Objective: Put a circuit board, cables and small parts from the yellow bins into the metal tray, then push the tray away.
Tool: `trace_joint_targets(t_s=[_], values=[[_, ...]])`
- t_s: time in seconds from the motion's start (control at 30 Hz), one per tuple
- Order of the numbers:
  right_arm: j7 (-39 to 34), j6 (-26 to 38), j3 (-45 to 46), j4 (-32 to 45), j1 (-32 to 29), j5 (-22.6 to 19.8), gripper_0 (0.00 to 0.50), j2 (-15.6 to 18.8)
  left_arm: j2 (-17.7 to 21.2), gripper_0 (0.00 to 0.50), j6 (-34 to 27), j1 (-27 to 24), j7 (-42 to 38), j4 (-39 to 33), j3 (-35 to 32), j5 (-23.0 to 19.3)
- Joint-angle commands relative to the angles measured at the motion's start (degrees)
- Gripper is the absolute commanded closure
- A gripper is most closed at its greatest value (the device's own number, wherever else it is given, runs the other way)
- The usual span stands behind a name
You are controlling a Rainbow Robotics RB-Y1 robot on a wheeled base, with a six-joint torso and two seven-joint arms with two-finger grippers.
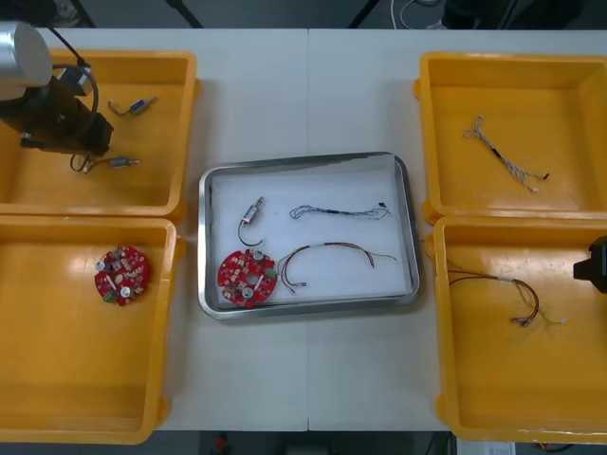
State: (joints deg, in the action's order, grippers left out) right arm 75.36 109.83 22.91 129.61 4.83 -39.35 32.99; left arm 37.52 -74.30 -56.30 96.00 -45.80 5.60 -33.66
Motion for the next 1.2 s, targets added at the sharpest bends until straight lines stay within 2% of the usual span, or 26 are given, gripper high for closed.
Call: trace_joint_targets(t_s=[0.03, 0.3, 0.4, 0.57, 0.7, 0.9, 1.2], values=[[-1.62, 0.17, 1.87, 1.79, -1.05, -0.46, 0.000, 0.58, 3.08, 0.500, -7.35, -1.88, 2.35, -8.08, -3.05, 1.14], [-1.62, 0.17, 1.87, 1.79, -1.14, -0.46, 0.000, 0.58, 2.82, 0.500, -20.71, -1.44, -9.17, -21.52, -1.73, 0.26], [-1.62, 0.17, 1.87, 1.79, -1.05, -0.46, 0.000, 0.58, 2.55, 0.500, -25.19, 0.40, -14.88, -29.87, 0.03, -0.97], [-1.62, 0.17, 1.87, 1.79, -1.05, -0.46, 0.000, 0.49, 1.94, 0.500, -28.88, 2.25, -23.32, -39.19, 2.66, -4.84], [-1.62, 0.17, 1.87, 1.88, -1.05, -0.55, 0.000, 0.49, -0.26, 0.500, -32.22, 2.42, -31.93, -46.22, 6.53, -5.54], [-1.62, 0.17, 1.87, 1.96, -1.05, -0.46, 0.000, 0.58, -4.74, 0.500, -33.98, 2.42, -38.96, -51.76, 10.31, -5.63], [-1.62, 0.17, 2.14, 2.05, -1.05, -0.55, 0.000, 0.58, -8.96, 0.500, -30.29, 2.42, -43.97, -52.99, 19.36, -5.01]])
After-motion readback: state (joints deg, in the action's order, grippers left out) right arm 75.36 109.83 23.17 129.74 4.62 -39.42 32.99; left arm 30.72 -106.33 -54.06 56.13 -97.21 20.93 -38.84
